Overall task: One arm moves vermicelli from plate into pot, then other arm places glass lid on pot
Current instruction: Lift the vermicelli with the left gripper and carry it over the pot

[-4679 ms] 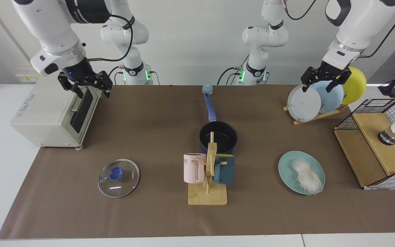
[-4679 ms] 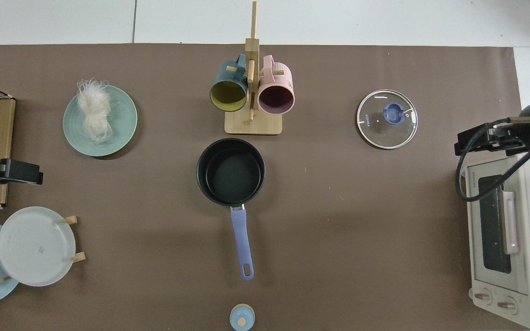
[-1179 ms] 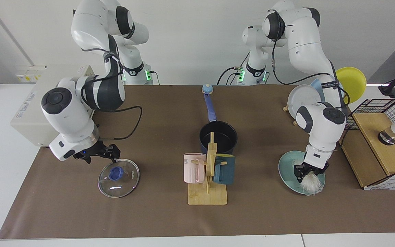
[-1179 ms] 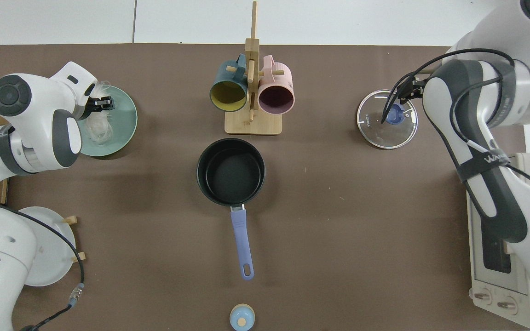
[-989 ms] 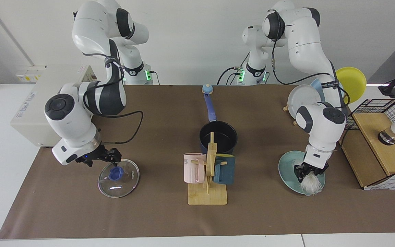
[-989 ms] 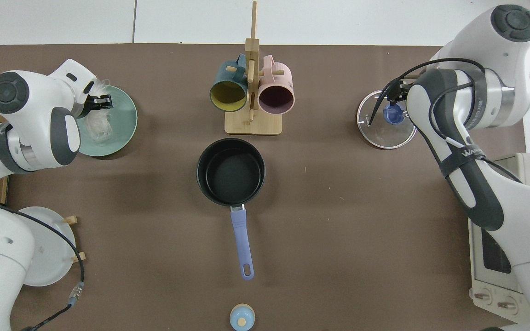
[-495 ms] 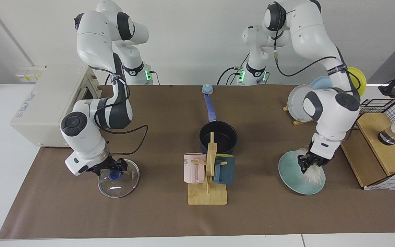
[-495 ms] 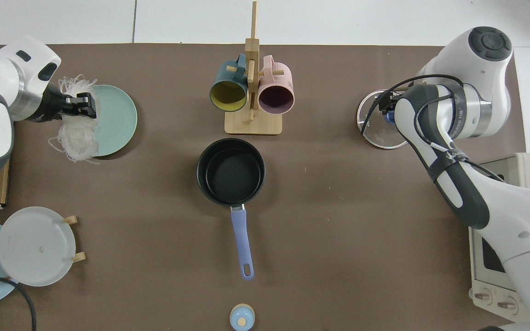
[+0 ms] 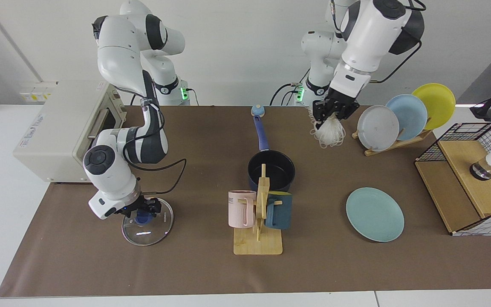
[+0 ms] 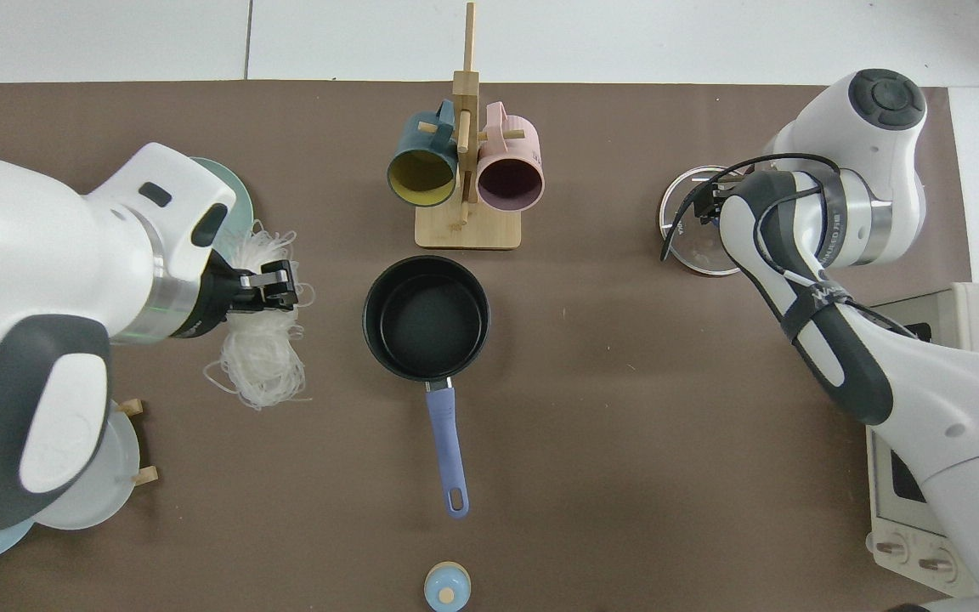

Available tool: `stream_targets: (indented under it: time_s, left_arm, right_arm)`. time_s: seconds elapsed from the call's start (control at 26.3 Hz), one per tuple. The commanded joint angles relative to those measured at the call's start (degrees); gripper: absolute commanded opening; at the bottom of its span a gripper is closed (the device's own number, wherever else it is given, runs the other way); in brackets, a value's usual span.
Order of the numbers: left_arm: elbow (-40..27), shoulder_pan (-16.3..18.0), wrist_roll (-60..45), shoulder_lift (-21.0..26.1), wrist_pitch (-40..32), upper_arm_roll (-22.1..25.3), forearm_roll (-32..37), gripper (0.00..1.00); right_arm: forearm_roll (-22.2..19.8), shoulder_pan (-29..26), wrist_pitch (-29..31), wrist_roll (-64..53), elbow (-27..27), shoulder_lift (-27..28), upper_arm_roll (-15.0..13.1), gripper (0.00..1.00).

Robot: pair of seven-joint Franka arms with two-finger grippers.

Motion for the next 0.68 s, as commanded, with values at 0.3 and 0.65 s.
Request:
stream_targets:
  time_s: [0.3,0.65]
  left_arm:
    - [-13.4,-0.7,-8.8,-0.9,16.9,-6.6,-0.5,0.00]
    - [-12.4,-2.3,-9.4,6.4,25.6,-7.2,-0.6,0.00]
  right_arm:
    - [0.3,-0.3,0.8,-1.4,-2.1,-1.9,0.3,0.00]
    - [0.4,0.4,-0.3,-0.9,-1.0,-3.9,0.3,0.00]
